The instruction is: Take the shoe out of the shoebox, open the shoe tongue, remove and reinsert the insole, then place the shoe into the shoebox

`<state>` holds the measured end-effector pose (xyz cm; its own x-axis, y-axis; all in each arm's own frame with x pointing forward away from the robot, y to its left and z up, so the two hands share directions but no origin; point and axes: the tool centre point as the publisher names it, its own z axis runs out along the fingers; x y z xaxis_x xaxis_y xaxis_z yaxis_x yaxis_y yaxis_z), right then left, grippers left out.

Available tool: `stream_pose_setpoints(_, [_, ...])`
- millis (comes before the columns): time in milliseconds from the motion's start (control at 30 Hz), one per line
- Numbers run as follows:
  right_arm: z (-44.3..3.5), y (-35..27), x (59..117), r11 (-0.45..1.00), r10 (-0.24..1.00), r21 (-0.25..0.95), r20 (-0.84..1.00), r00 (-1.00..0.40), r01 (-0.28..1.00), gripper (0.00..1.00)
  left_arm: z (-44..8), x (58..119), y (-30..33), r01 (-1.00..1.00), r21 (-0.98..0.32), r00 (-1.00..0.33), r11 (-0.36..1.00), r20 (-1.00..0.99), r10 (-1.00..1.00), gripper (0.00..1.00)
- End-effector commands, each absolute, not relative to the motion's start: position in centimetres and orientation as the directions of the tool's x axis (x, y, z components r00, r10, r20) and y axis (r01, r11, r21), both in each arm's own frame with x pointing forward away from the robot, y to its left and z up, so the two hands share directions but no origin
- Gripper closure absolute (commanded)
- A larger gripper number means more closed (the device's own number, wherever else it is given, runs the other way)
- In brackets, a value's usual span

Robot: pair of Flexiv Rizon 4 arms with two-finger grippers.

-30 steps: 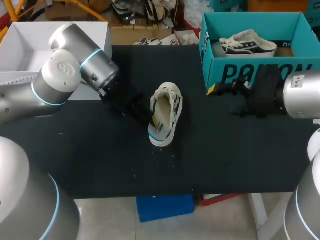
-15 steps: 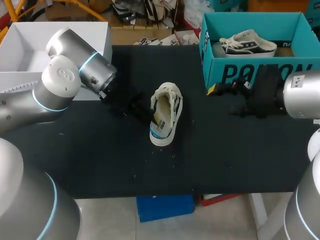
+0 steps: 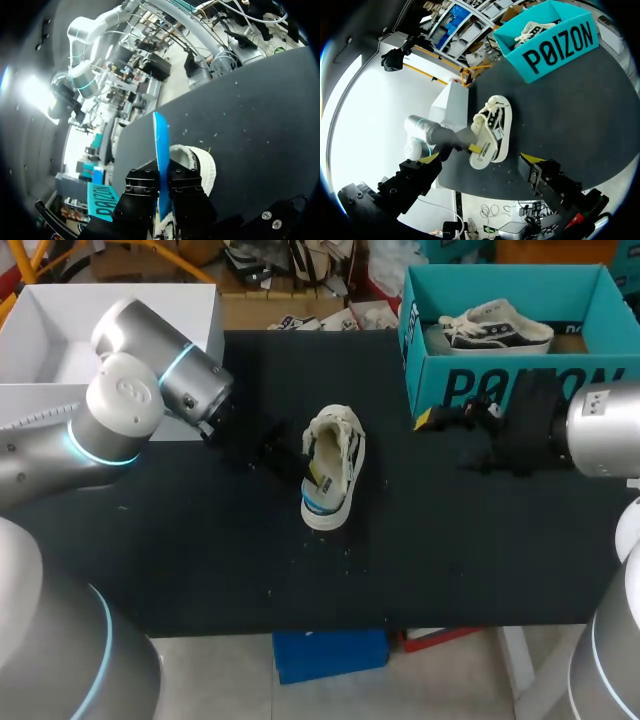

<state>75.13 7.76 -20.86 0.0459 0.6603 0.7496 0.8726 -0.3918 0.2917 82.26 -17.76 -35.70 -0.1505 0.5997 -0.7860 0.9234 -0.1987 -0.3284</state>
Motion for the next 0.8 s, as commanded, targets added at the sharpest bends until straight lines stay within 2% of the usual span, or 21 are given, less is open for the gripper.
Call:
stream_pose_setpoints(33, [-20.8,7.7,75.1,-0.392,0.66,0.291,0.75,0.046,0.873,0.0,-36.4,82.6,-18.0,0.926,-0.328,-0.157,-0.188,-0.787,0.597,1.0])
stream_pose_setpoints(800, [-20.8,7.7,75.1,-0.392,0.66,0.291,0.75,0.046,0.873,0.0,-37.6,85.4,-18.7,0.942,-0.314,-0.184,-0.119,-0.78,0.598,1.0])
